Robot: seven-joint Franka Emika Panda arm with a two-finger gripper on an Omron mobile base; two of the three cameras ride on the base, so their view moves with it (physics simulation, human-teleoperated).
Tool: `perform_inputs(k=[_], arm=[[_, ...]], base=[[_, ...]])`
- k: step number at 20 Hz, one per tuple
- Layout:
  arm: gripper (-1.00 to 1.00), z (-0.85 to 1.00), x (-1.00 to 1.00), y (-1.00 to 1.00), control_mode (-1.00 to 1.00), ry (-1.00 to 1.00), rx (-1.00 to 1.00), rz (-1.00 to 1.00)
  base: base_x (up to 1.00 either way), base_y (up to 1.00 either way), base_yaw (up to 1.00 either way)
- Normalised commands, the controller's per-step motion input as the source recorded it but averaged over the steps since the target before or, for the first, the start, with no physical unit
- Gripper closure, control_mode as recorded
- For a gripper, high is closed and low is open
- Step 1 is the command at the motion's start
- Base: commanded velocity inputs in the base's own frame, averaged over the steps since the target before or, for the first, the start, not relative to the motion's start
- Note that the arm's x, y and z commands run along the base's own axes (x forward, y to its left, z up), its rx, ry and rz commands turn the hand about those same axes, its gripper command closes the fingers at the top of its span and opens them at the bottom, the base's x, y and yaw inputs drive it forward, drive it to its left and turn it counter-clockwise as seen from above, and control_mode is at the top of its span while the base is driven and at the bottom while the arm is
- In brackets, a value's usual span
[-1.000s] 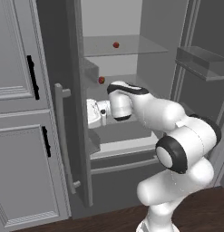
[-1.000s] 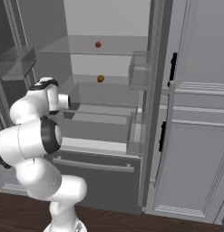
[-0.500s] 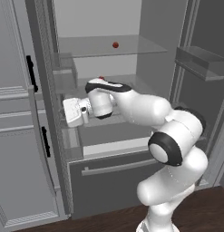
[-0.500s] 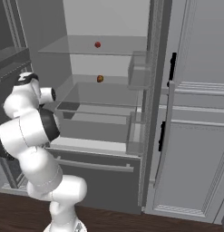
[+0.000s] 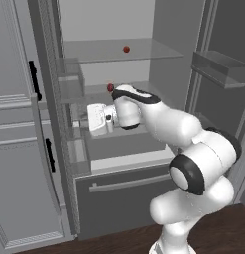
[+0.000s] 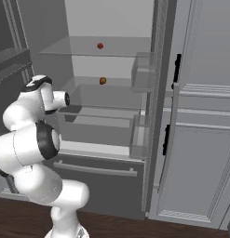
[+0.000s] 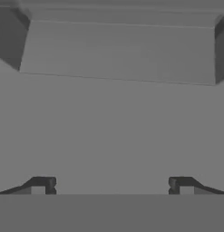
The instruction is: Take the strawberry from the fridge and place it on top of the pancake, located on the dining counter.
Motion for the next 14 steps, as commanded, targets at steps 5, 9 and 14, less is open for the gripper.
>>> perform_inputs(k=[5, 9, 14], arm=[[-1.0, 0.39, 0.0, -1.0, -1.0, -0.13, 0.06, -0.12], [-1.0, 0.39, 0.0, -1.0, -1.0, -0.15, -0.07, 0.04], [-1.0, 0.14, -0.11, -0.88, -1.0, -0.31, -0.38, 0.19]], base=[[0.0, 0.0, 0.0], [0.0, 0.0, 0.0], [0.0, 0.0, 0.0]])
